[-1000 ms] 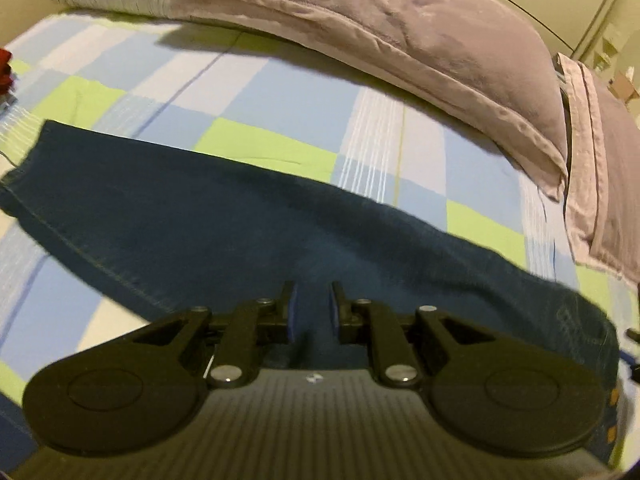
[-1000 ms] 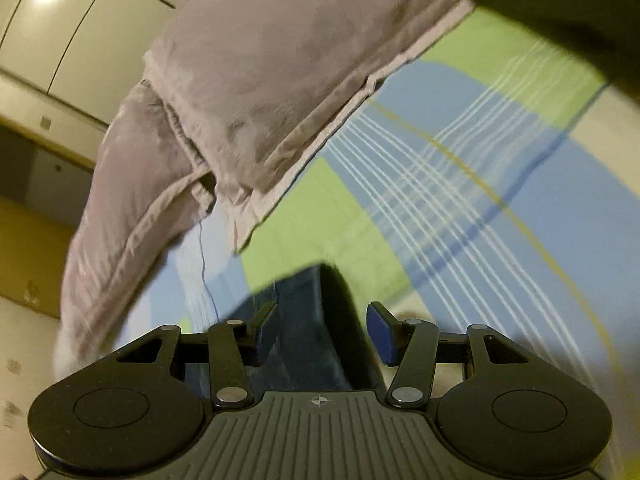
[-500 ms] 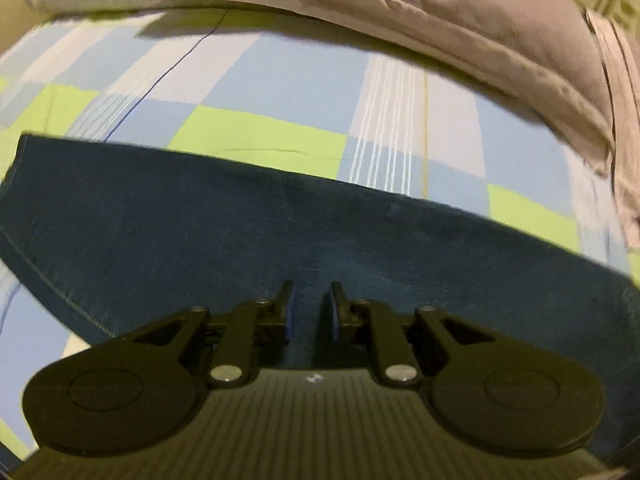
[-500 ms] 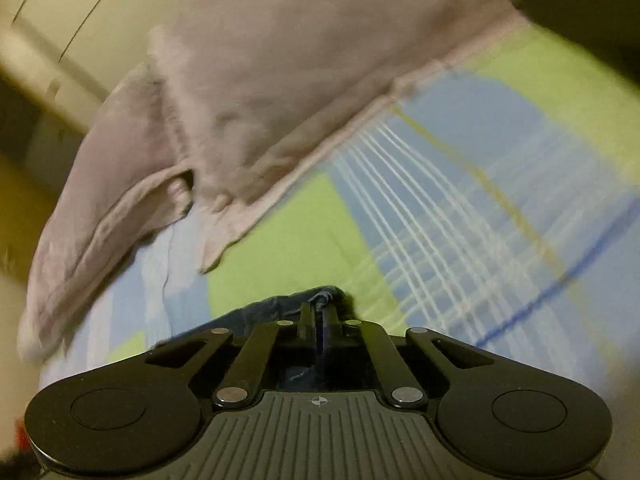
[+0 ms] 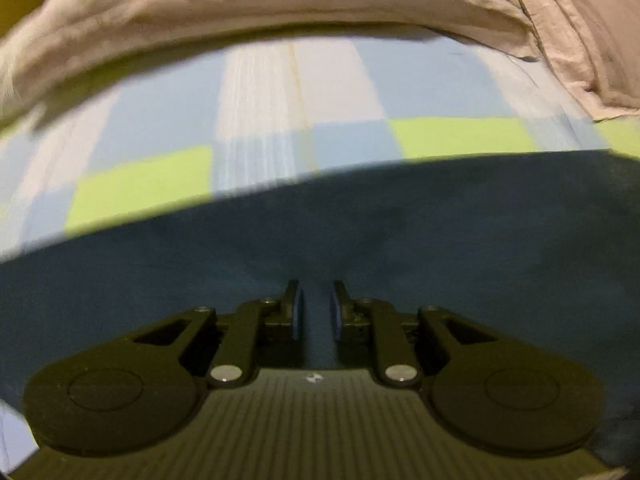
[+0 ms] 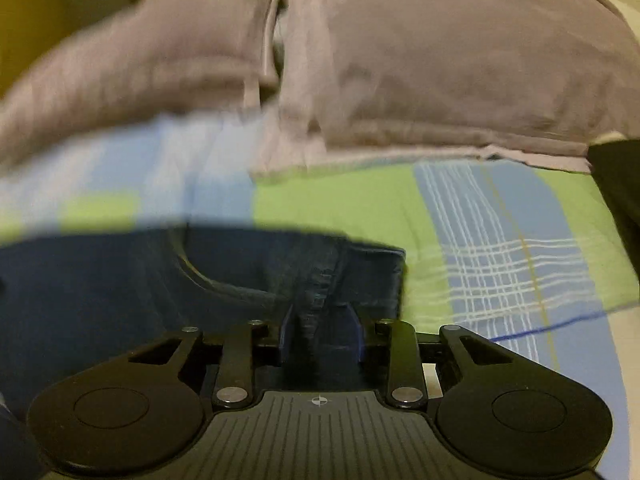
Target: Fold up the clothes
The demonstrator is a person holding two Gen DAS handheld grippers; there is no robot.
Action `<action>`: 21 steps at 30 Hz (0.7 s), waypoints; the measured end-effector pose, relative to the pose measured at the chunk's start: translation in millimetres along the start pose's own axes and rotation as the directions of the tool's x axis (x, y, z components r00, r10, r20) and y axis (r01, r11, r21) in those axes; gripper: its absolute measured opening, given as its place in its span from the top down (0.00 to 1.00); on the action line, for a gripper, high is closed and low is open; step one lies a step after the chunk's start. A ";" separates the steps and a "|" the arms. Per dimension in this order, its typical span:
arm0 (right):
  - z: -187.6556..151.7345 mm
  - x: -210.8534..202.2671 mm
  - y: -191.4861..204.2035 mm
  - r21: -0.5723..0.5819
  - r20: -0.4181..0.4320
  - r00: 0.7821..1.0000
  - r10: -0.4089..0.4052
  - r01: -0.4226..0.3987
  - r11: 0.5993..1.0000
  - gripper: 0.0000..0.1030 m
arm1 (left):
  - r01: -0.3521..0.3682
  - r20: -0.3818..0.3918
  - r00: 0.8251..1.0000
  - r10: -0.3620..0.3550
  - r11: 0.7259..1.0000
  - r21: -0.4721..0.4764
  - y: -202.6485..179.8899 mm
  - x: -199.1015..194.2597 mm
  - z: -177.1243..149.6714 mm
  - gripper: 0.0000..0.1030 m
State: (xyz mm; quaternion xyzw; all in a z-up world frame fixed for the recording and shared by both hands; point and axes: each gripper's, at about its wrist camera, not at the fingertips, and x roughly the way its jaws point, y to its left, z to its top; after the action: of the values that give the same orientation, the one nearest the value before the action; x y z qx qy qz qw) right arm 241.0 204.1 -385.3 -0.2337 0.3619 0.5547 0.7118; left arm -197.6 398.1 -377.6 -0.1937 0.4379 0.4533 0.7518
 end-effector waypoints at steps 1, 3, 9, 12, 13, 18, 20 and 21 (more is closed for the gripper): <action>-1.4 5.4 -3.8 -0.015 0.013 1.000 0.000 0.000 1.000 0.71 | -0.034 0.016 0.999 0.034 0.999 0.009 6.3 1.8 4.1 0.85; 5.8 0.8 -11.0 0.020 0.014 1.000 0.012 -0.013 1.000 0.70 | -0.114 0.025 0.993 0.115 0.993 -0.032 20.6 -3.9 11.1 0.87; 4.4 -47.4 17.7 0.082 0.031 0.999 -0.022 0.019 0.996 0.70 | -0.015 0.046 0.999 0.020 0.994 -0.105 13.7 -52.1 1.8 0.91; -16.2 -80.3 47.8 0.067 0.021 1.000 0.000 -0.001 0.998 0.70 | 0.134 0.047 0.990 -0.133 0.991 -0.019 -28.4 -91.9 -27.2 0.91; -28.2 -93.3 60.2 0.043 0.017 1.000 -0.012 0.011 0.999 0.70 | 0.189 0.038 0.982 -0.188 0.982 -0.027 -38.1 -104.2 -42.5 0.91; -97.4 -124.6 103.1 -0.092 -0.070 0.993 -0.099 0.092 0.991 0.70 | 0.286 -0.079 0.955 -0.286 0.958 -0.009 -77.5 -132.2 -131.8 0.90; -128.3 -128.1 110.6 -0.135 -0.138 0.979 -0.151 0.133 0.982 0.71 | 0.261 -0.102 0.961 -0.259 0.965 0.010 -79.8 -141.1 -166.9 0.90; -139.9 -134.3 111.0 -0.122 -0.148 0.975 -0.163 0.145 0.982 0.71 | 0.235 -0.097 0.968 -0.232 0.972 0.015 -75.4 -147.0 -182.5 0.90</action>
State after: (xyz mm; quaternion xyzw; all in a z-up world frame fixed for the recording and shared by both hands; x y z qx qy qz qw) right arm 82.2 48.5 -361.6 -0.3430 0.3667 0.4967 0.7079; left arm -251.8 158.5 -361.8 -0.2555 0.4532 0.3461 0.7808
